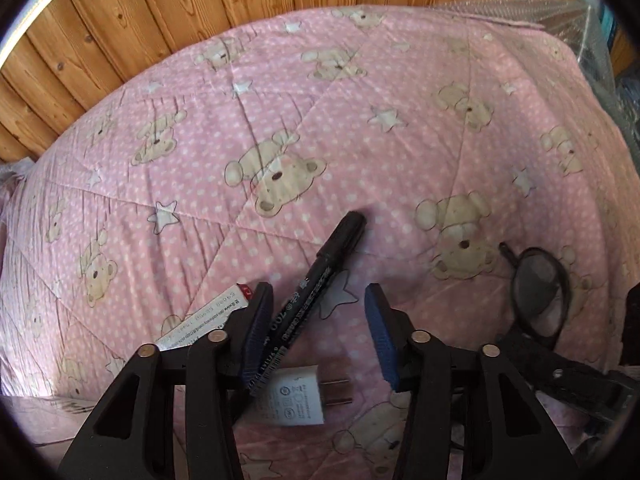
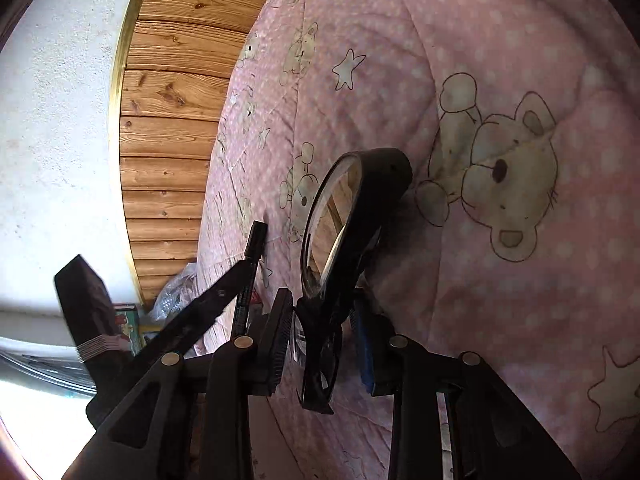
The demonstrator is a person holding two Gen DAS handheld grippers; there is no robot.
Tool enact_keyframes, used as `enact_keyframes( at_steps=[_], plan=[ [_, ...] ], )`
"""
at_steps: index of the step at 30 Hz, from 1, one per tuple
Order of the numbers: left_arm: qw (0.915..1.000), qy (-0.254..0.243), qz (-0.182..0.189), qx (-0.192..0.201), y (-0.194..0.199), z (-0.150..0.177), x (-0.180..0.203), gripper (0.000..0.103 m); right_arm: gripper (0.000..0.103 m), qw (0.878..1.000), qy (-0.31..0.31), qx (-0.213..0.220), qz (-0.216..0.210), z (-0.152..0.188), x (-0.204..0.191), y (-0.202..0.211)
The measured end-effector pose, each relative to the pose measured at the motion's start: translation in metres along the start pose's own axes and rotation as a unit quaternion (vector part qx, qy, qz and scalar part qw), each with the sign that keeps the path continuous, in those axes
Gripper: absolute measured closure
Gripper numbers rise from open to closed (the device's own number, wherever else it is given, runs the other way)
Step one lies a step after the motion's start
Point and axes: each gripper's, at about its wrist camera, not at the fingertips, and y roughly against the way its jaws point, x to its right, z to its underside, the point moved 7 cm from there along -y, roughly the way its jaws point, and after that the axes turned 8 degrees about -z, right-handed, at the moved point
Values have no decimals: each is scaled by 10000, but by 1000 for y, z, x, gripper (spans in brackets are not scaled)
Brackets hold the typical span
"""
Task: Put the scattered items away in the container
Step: 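Grasp the black marker with the left tool while the right tool grasps the black glasses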
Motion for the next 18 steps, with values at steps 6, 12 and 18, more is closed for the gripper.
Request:
enact_keyframes(
  at_steps=[6,12,18],
  plan=[
    [9995,8,27,304,17,4,-3,90,72,9998,192,-23,-39,0,-1,-3],
    [9954,592,545,514,60,14,-14,91,72,9996,254,-119,-60,6,-5,2],
    [9876,976,1029,678,106,42,-10,91,72,9986,487,-154,-99,19,-24,21]
  ],
)
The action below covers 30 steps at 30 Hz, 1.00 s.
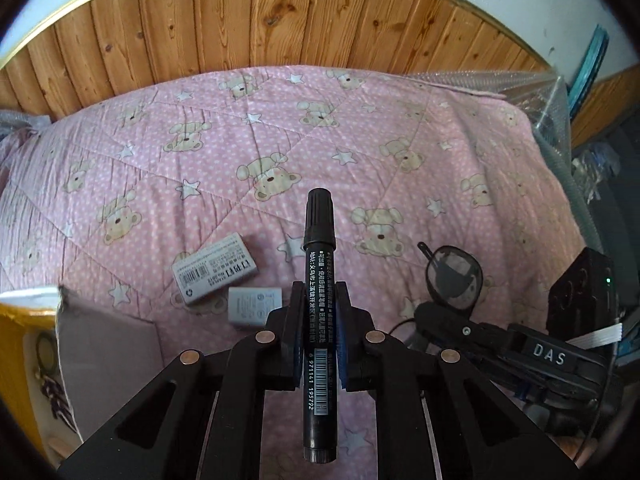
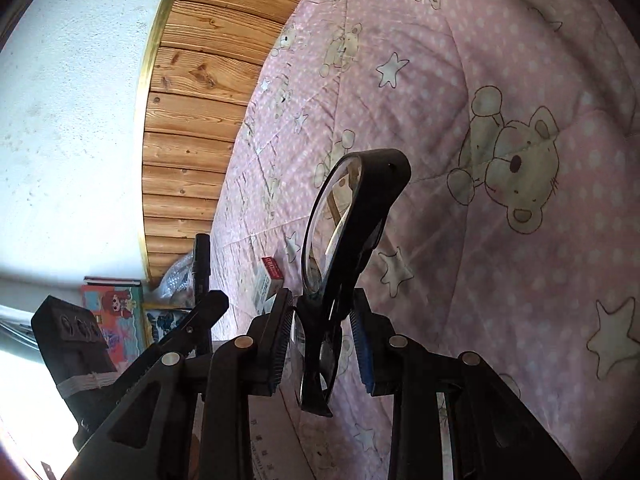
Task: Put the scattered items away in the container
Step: 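Grasp the black marker with the left tool while the right tool grasps the black glasses, then carry the marker and the glasses over the cardboard box with both tools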
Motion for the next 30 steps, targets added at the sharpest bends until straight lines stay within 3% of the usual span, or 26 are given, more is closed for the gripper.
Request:
enact_keyframes(
  at_steps=[10,30],
  plan=[
    [9987,304,408,90,56,63,4,91,72,9995,251,-125,111,40,-12,36],
    [9913,758,1068,145,124,175,16,90,72,9950,786,-533,306,117,-14,89]
  ],
)
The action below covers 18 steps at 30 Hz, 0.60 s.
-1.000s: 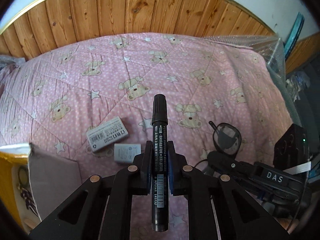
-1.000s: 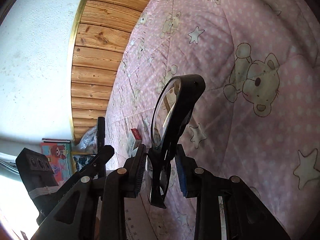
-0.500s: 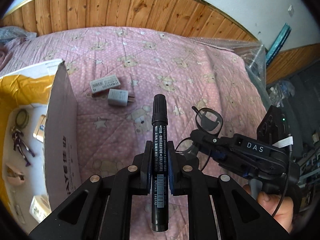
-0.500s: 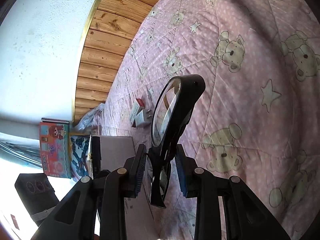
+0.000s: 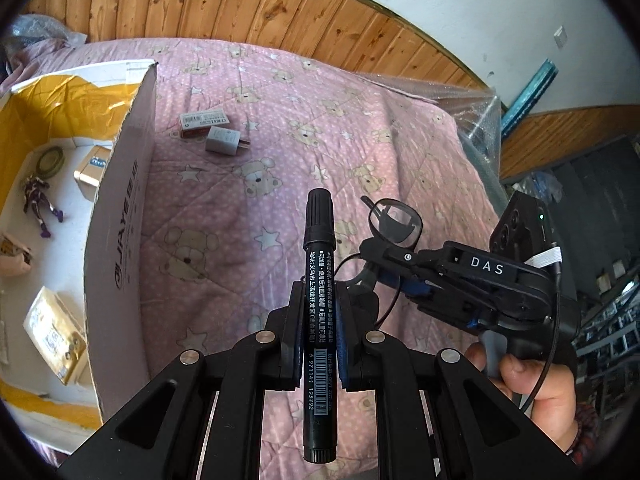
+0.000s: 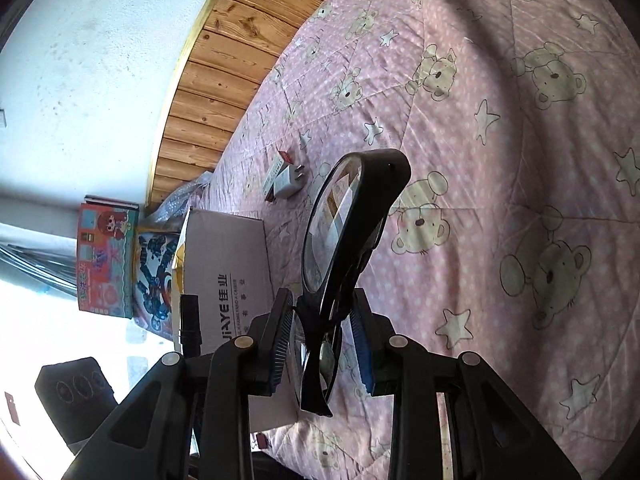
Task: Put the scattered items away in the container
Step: 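Carry the marker and the glasses over the cardboard box with both tools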
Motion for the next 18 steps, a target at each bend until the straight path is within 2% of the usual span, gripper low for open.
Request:
enact_keyframes(
  at_steps=[8,18],
  plan=[
    [9997,161,151,119,22,22,-1,90,72,9977,669,-72,123,22,-23,12],
    [9980,411,301,387,51,25,-18,90,72,9908,1330,-216,130,48,-59,18]
  ],
)
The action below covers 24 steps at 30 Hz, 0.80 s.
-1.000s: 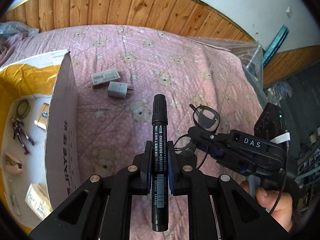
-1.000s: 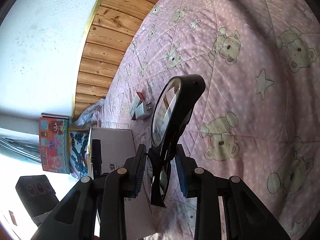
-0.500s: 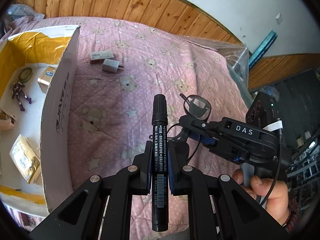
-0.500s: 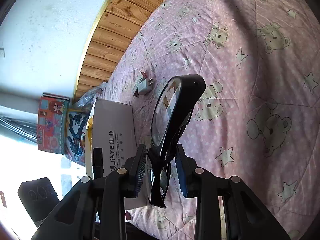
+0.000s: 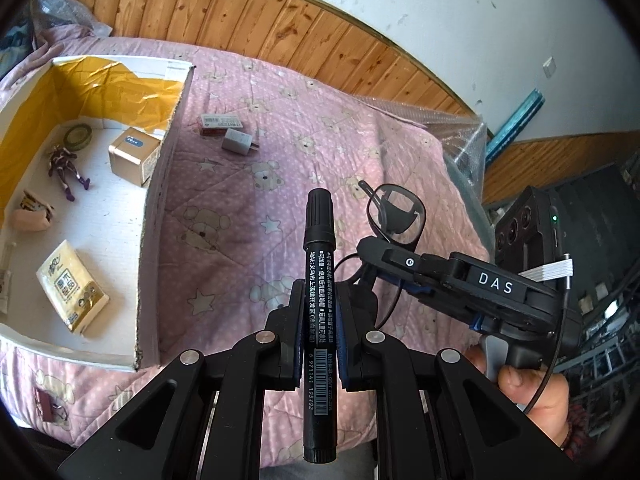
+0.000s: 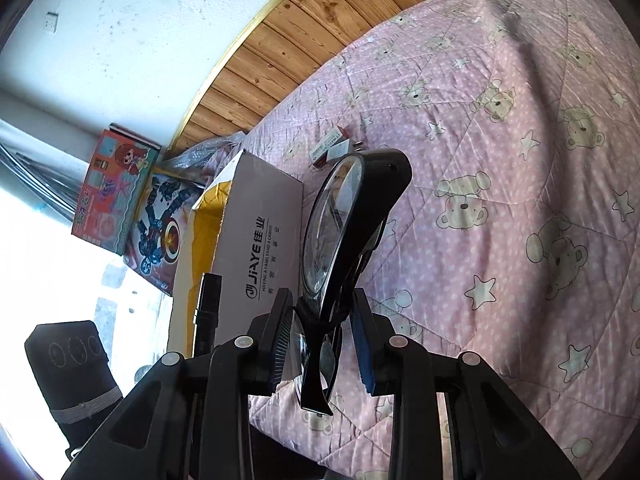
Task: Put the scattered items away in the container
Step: 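Carry the marker and the glasses over the cardboard box with both tools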
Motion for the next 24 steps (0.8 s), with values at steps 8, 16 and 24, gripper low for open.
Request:
enact_keyframes(
  at_steps=[8,16,24],
  plan=[
    [9989,224,106,395,29,-12,-17,90,72,9989,456,-48,-20,3,-31,-2],
    [9966,498,116,639,50,-21,-43,90,72,9952,972,-70,-68,5,-67,-4],
    [9919,825,42,969,74,-33,-76,90,72,9903,1367,-165,-167,9,-100,-13]
  ],
)
